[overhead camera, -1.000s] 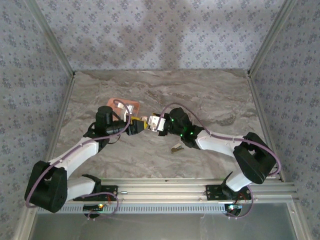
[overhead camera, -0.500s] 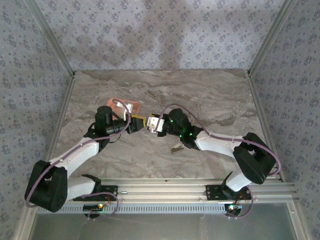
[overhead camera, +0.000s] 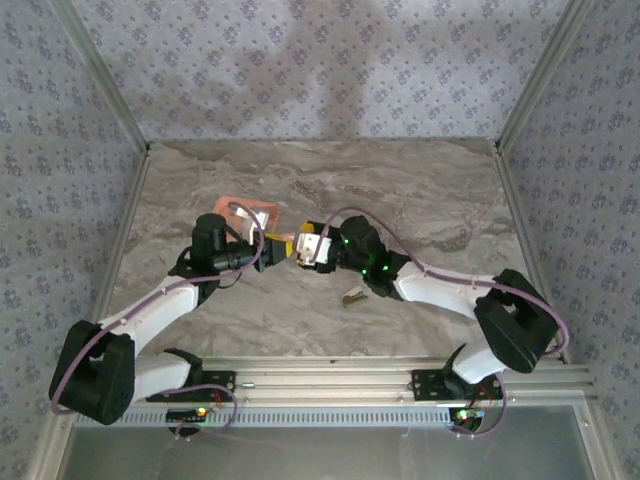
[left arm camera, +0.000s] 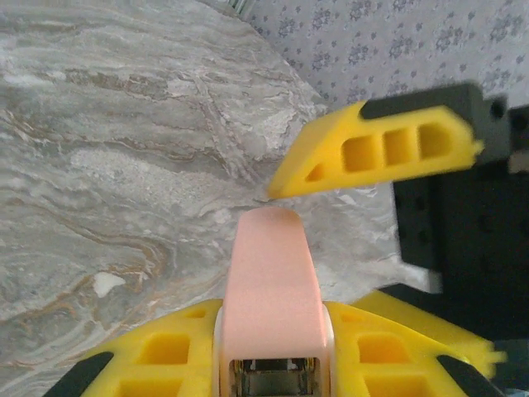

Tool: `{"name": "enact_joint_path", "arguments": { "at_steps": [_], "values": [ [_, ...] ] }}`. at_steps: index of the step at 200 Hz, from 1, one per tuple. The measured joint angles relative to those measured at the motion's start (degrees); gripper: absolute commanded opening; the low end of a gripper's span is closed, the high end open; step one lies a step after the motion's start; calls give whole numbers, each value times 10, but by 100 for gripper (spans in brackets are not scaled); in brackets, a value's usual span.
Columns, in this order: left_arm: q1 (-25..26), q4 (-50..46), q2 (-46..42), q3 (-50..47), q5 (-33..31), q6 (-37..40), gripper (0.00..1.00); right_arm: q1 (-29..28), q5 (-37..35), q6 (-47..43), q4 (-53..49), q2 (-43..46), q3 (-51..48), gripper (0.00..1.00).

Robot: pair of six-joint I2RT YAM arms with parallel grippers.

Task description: Load the staples into the stapler

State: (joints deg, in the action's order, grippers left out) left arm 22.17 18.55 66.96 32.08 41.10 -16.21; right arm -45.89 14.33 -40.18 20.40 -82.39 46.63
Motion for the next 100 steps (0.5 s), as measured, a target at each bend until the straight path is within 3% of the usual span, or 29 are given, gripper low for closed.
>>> {"name": "enact_joint_path", "arguments": {
  "at_steps": [63, 100],
  "values": [
    [14, -122, -28, 40, 25, 236, 4, 87, 201, 109, -178, 42, 52, 68],
    [16, -95, -37, 34, 55, 275, 1, 88, 259, 142, -202, 35, 59, 68]
  ]
}}
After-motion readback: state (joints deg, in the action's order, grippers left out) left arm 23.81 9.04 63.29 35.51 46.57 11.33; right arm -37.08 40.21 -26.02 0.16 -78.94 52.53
